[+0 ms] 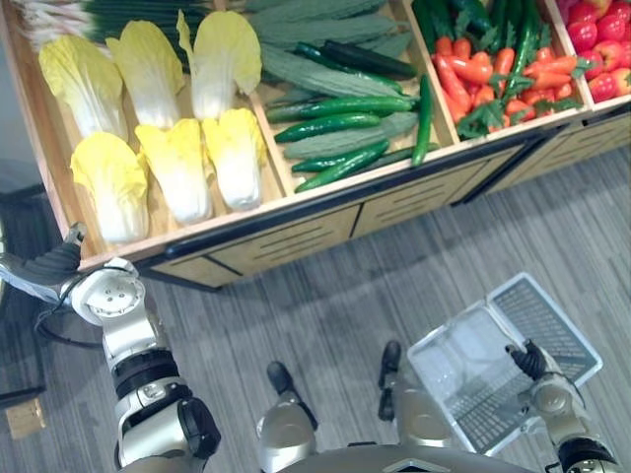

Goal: Pick vegetable in the basket

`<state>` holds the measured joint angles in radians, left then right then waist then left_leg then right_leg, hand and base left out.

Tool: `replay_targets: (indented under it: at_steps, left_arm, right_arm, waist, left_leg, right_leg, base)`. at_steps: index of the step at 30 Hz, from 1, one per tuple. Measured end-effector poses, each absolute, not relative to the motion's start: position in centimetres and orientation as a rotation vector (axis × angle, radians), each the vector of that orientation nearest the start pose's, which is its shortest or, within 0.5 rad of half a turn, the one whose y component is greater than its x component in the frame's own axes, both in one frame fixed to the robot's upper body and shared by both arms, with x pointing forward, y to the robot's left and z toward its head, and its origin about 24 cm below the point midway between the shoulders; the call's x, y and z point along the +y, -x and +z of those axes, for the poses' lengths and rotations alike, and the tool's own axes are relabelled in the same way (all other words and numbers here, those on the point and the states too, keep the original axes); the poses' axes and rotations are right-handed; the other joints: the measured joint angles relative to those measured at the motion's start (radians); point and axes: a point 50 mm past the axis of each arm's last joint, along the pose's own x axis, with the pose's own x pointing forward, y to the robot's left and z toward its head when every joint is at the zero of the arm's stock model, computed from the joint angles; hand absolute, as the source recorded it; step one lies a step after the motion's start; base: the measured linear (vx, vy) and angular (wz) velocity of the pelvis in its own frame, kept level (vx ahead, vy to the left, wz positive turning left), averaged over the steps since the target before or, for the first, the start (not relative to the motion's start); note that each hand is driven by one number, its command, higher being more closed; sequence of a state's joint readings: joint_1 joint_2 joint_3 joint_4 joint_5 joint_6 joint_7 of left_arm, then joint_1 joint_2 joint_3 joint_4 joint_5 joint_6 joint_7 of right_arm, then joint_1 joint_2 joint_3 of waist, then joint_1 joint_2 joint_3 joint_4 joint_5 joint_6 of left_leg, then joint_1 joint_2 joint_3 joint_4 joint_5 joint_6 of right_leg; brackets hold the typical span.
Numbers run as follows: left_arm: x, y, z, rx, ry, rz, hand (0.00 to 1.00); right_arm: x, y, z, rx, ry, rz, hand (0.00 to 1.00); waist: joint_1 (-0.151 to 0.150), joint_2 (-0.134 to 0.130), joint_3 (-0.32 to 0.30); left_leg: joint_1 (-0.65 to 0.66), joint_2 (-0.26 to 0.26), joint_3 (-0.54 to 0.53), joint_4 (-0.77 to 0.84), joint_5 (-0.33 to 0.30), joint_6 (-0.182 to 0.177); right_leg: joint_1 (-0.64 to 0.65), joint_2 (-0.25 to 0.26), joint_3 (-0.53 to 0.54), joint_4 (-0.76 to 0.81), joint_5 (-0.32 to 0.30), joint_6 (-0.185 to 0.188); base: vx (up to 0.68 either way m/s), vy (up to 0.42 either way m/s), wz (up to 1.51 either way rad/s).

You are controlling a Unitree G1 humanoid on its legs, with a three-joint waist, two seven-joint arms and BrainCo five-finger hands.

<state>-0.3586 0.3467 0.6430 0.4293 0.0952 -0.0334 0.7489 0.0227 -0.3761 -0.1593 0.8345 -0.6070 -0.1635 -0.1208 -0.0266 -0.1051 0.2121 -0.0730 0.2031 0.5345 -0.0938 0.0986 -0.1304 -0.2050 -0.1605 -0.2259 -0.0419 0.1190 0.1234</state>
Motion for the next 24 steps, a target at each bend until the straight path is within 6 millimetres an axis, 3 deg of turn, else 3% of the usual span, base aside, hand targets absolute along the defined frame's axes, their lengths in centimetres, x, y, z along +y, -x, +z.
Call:
replay_targets:
  at_steps: [7, 11, 24]
  left_arm:
    - [37.3, -25.7, 9.2, -0.059, -0.15, 1.315, 0.0]
    - [37.0, -26.8, 10.1, -0.078, -0.142, 1.262, 0.0]
    - [36.4, -28.9, 12.3, -0.124, -0.143, 1.198, 0.0]
  right_arm:
    - [-28.8, -19.0, -7.4, 0.591, 0.902, -0.048, 1.0]
    - [-28.5, -19.7, -6.9, 0.555, 0.9, -0.049, 1.0]
    - [-28.4, -20.1, -6.7, 0.543, 0.895, -0.055, 1.0]
  waist:
    - [0.001, -0.017, 0.043]
    - [0.003, -0.023, 0.073]
    - [0.001, -0.025, 0.096]
  left_leg:
    - [-0.016, -0.001, 0.001, 0.0, -0.001, 0.001]
    - [-0.033, -0.001, 0.002, 0.002, -0.002, 0.002]
    - [-0.061, 0.001, 0.002, 0.011, -0.004, 0.004]
  right_leg:
    - [-0.022, 0.001, 0.014, 0.001, 0.002, 0.001]
    - [-0.042, 0.001, 0.018, 0.006, 0.002, 0.001]
    - [-0.071, 0.001, 0.03, 0.007, 0.002, 0.001]
  base:
    - [0.01, -0.01, -0.03]
    - [0.0, -0.004, -0.01]
    - [0.0, -0.003, -0.01]
